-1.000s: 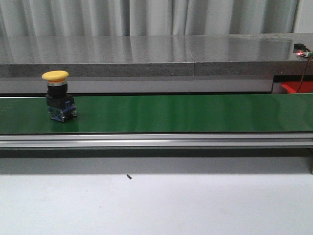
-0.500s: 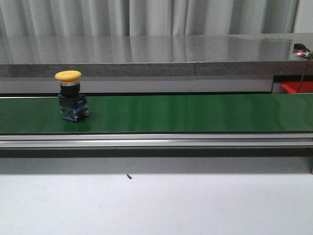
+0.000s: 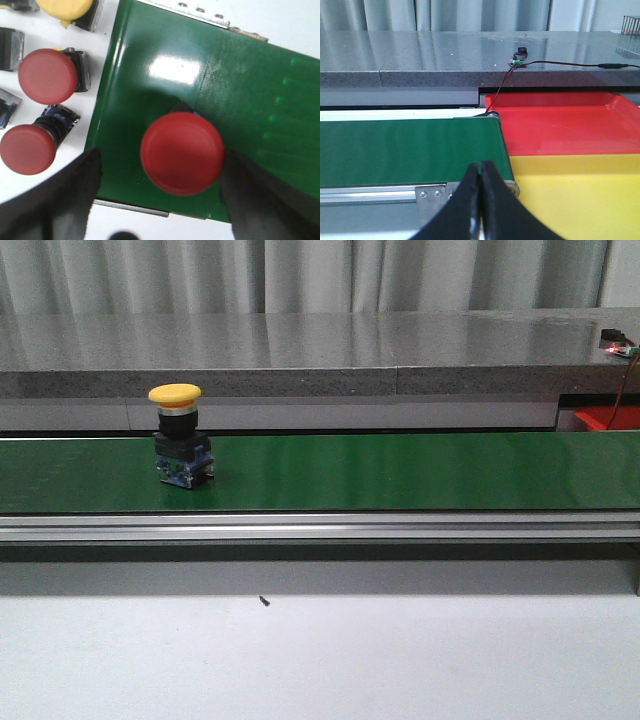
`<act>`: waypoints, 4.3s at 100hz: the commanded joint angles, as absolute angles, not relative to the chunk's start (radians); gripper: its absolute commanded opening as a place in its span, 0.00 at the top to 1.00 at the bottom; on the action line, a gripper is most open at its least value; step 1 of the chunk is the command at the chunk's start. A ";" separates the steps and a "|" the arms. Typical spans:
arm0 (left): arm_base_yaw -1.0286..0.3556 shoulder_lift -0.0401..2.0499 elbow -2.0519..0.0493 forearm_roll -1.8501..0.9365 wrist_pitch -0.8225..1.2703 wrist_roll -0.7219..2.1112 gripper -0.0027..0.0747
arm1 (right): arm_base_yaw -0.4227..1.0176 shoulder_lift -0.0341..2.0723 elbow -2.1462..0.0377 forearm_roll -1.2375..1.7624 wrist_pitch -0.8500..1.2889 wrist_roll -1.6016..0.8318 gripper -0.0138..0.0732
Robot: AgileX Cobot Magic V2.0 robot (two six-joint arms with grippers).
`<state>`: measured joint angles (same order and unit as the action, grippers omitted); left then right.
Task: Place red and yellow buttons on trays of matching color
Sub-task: 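Place the red button on the conveyor belt and release, then grasp the yellow button on the belt with the right gripper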
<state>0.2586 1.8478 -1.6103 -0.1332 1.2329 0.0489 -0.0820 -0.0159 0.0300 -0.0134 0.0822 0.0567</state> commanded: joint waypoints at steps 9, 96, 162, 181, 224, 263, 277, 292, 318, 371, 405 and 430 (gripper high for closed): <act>0.218 1.800 -1.642 -0.145 1.248 0.046 0.25 | -0.083 -0.029 0.011 -0.025 0.007 0.056 0.92; -0.005 1.486 -1.680 -0.116 1.081 0.061 0.25 | -0.083 -0.029 0.011 -0.025 0.006 0.056 0.92; -0.004 1.001 -0.859 -0.074 0.541 0.000 0.26 | -0.083 0.067 -0.279 0.050 0.270 0.058 0.92; -0.004 0.962 -0.789 -0.081 0.474 -0.009 0.26 | -0.083 0.319 -0.598 0.050 0.691 0.058 0.92; -0.004 0.940 -0.760 -0.103 0.421 -0.010 0.26 | -0.083 0.848 -0.985 0.264 0.975 -0.027 0.91; -0.004 0.940 -0.760 -0.103 0.431 -0.010 0.26 | -0.083 1.041 -1.008 0.549 0.956 -0.413 0.10; -0.004 0.940 -0.760 -0.103 0.431 -0.010 0.26 | -0.073 1.084 -1.008 0.548 0.898 -0.480 0.10; -0.004 0.940 -0.760 -0.103 0.431 -0.010 0.26 | -0.004 1.162 -1.009 0.532 0.835 -0.515 0.11; -0.004 0.942 -0.760 -0.103 0.431 -0.010 0.26 | 0.138 1.328 -1.029 0.475 0.722 -0.515 0.11; -0.004 0.942 -0.760 -0.103 0.427 -0.010 0.26 | 0.249 1.603 -1.301 0.454 0.761 -0.515 0.11; -0.004 0.942 -0.760 -0.103 0.425 -0.010 0.26 | 0.256 1.673 -1.344 0.447 0.767 -0.515 0.12; -0.004 0.942 -0.760 -0.103 0.422 -0.010 0.26 | 0.256 1.710 -1.345 0.446 0.777 -0.515 0.49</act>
<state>0.0007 0.9558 -0.7303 -0.0918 0.4900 0.0000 0.2555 1.7437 -1.3100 0.4345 0.7849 -0.5035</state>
